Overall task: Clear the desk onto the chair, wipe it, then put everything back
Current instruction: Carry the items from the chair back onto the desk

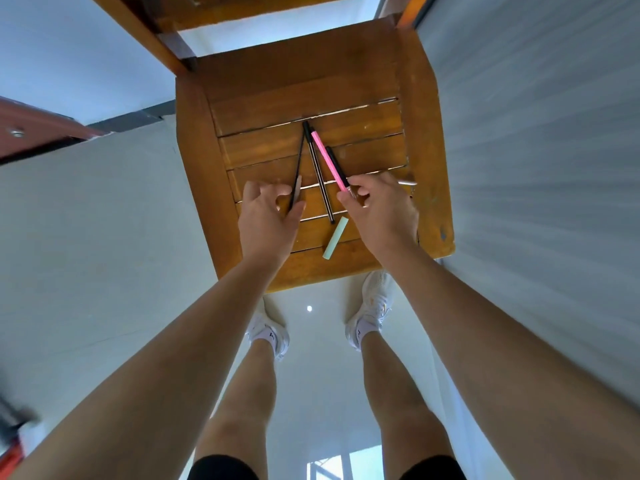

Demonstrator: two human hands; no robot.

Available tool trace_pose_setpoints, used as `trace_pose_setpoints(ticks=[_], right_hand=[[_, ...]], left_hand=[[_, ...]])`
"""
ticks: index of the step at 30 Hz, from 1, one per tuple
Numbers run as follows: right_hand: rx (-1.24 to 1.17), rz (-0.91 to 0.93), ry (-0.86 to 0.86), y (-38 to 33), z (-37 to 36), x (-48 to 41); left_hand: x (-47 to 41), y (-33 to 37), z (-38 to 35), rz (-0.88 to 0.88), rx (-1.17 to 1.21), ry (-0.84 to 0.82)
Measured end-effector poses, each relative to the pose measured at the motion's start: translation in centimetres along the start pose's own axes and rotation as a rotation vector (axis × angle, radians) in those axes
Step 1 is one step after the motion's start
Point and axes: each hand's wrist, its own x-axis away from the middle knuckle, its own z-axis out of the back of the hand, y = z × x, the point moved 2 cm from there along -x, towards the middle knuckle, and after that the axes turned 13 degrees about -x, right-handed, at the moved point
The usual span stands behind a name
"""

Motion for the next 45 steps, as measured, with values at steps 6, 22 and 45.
trace_pose_setpoints(ticks=[6,22,45], right_hand=[[-0.147,-0.099,0.049,0.1,-0.8,-0.4],[-0.221,-0.189,0.056,1.1,-0.9,0.6],[-0.278,-0.094,0.125,-4.8,5.2,4.6]], left_hand=[[-0.8,0.1,0.0,0.063,0.102,-0.014],[-2.0,1.0,-1.0,0.225,0.171,-0.015],[3.1,1.3,9.2,0.219,0.475,0.053]])
